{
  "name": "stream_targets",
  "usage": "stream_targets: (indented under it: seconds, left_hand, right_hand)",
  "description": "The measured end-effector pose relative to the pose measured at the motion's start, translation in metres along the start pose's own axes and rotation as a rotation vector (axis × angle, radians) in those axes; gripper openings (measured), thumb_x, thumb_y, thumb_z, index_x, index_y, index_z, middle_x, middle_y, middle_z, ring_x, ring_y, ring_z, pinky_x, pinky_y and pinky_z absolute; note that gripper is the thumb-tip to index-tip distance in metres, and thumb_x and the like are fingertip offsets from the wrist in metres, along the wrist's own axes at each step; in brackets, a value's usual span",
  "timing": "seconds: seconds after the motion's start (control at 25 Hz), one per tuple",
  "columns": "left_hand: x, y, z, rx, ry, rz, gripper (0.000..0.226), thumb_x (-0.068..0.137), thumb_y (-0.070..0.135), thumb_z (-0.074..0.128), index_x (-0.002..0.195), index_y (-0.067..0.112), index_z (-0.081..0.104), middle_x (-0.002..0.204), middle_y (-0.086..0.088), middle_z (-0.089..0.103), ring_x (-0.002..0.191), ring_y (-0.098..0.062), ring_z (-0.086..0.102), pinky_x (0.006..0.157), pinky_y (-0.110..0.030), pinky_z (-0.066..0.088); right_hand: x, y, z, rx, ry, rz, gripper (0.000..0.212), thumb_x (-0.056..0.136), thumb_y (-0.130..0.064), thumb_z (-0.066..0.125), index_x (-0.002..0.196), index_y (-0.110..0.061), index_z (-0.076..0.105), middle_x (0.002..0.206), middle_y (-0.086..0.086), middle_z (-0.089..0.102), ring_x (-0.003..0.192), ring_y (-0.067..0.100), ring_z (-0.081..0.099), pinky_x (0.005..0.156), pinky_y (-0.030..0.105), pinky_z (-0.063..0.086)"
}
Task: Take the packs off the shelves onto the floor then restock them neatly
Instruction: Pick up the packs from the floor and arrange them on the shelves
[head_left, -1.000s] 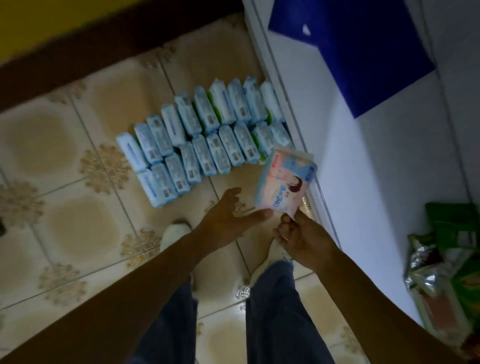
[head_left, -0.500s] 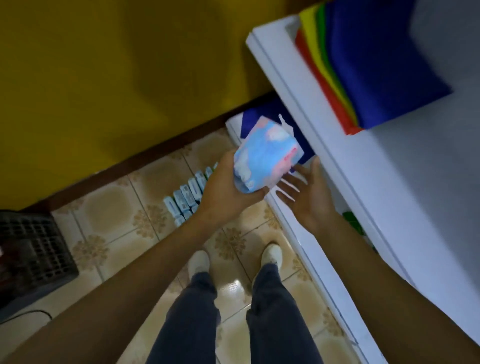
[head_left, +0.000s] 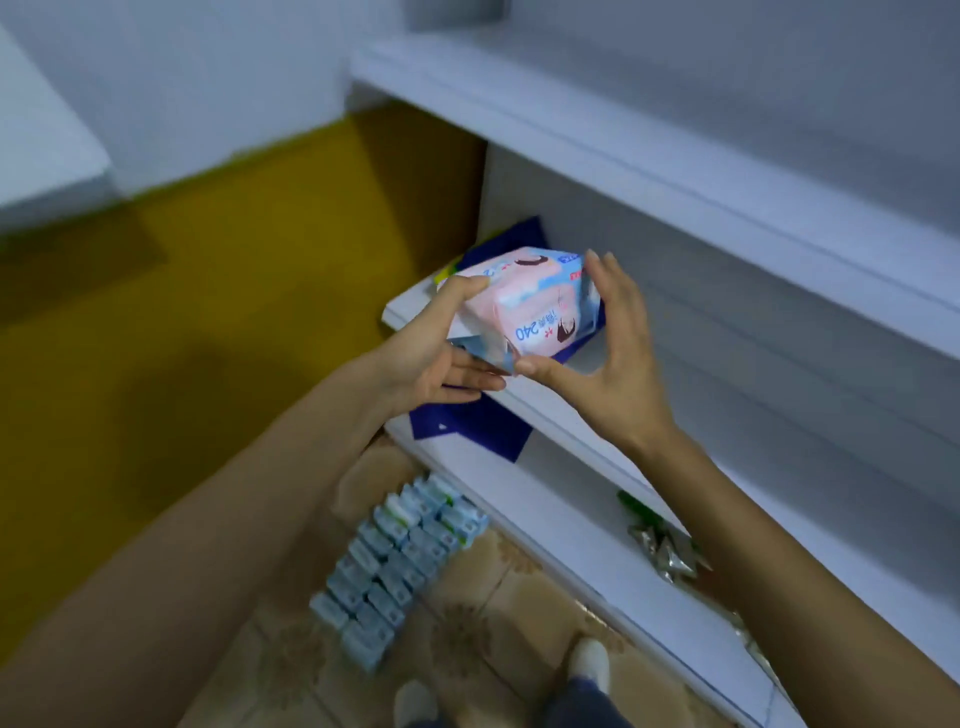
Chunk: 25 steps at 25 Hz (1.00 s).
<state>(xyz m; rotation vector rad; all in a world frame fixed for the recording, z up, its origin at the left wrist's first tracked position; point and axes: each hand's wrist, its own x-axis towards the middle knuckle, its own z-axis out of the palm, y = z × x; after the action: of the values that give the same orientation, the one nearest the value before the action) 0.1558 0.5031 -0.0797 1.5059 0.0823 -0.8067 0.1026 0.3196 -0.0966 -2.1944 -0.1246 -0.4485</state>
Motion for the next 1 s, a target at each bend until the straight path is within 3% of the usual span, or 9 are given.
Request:
stream_targets:
  seconds: [0.12,0.28,0.4,0.52,0.6,0.68,0.76,0.88,1.0]
  left_hand:
    - [-0.002,0.030,0.037,0.058,-0.130,0.038,0.064,0.084,0.071,0.035,0.093,0.016,0.067,0.073,-0.009,0.068,0.063,-0.017,0.064,0.091,-0.040,0.048]
    - [0.008,0.067,0.103,0.143,-0.268,0.091,0.082,0.079,0.080,0.035,0.117,0.014,0.067,0.109,-0.030,0.062,0.086,-0.029,0.061,0.090,-0.041,0.051]
    - [0.018,0.099,0.175,0.305,-0.335,0.165,0.087,0.079,0.084,0.024,0.110,0.017,0.069,0.090,-0.017,0.070,0.075,-0.026,0.065,0.085,-0.039,0.052]
    - [0.029,0.124,0.253,0.514,-0.173,0.519,0.053,0.094,0.065,0.028,0.123,0.032,0.056,0.120,0.002,0.065,0.094,-0.018,0.067,0.093,-0.036,0.049]
    - [0.038,0.127,0.299,0.542,-0.115,0.794,0.040,0.100,0.040,0.040,0.137,0.027,0.041,0.132,0.008,0.051,0.109,-0.009,0.055,0.090,-0.017,0.042]
    - [0.053,0.124,0.336,0.539,-0.236,0.980,0.047,0.097,0.025,0.050,0.142,0.022,0.035,0.136,0.008,0.047,0.118,-0.006,0.049,0.089,-0.008,0.039]
    - [0.069,0.125,0.366,0.647,-0.313,1.047,0.063,0.094,0.024,0.055,0.148,0.026,0.023,0.144,0.008,0.040,0.123,-0.006,0.046,0.095,-0.019,0.044]
    - [0.089,0.137,0.396,0.905,-0.279,1.058,0.095,0.086,0.022,0.065,0.150,0.043,-0.002,0.151,0.012,0.033,0.120,-0.007,0.047,0.096,-0.028,0.047]
    - [0.101,0.142,0.426,0.899,-0.208,1.128,0.099,0.076,0.036,0.077,0.145,0.052,0.007,0.146,0.008,0.042,0.115,-0.009,0.053,0.092,-0.029,0.050]
  right_hand:
    - [0.003,-0.011,-0.052,-0.067,0.057,-0.100,0.106,0.057,-0.068,0.073,0.145,-0.036,0.023,0.156,-0.001,0.022,0.144,0.009,0.019,0.116,0.042,0.028]
    - [-0.003,-0.007,-0.132,-0.222,0.083,-0.127,0.111,0.053,-0.068,0.073,0.147,-0.032,0.027,0.152,0.002,0.023,0.137,0.001,0.022,0.103,0.035,0.044]
    - [-0.015,0.007,-0.199,-0.362,0.286,-0.123,0.095,0.062,-0.064,0.069,0.143,-0.027,0.035,0.142,0.000,0.037,0.128,0.002,0.037,0.087,0.035,0.053]
    - [-0.028,0.024,-0.267,-0.425,0.463,-0.063,0.092,0.063,-0.054,0.080,0.140,-0.023,0.039,0.136,-0.002,0.044,0.120,0.005,0.044,0.085,0.029,0.048]
    - [-0.036,0.041,-0.309,-0.475,0.538,0.017,0.092,0.062,-0.046,0.084,0.139,-0.022,0.041,0.134,-0.002,0.046,0.121,0.011,0.045,0.086,0.030,0.045]
    - [-0.040,0.057,-0.343,-0.517,0.550,0.073,0.092,0.061,-0.045,0.085,0.138,-0.021,0.041,0.133,0.000,0.046,0.120,0.014,0.046,0.086,0.031,0.045]
    - [-0.039,0.072,-0.369,-0.552,0.529,0.096,0.093,0.062,-0.043,0.085,0.140,-0.019,0.039,0.138,0.004,0.043,0.122,0.018,0.045,0.089,0.033,0.046]
    - [-0.032,0.090,-0.406,-0.568,0.525,0.117,0.090,0.065,-0.037,0.085,0.140,-0.021,0.038,0.142,0.004,0.037,0.122,0.021,0.044,0.091,0.035,0.047]
    - [-0.023,0.105,-0.430,-0.582,0.490,0.096,0.079,0.072,-0.038,0.080,0.138,-0.020,0.040,0.138,0.004,0.040,0.119,0.019,0.046,0.088,0.030,0.044]
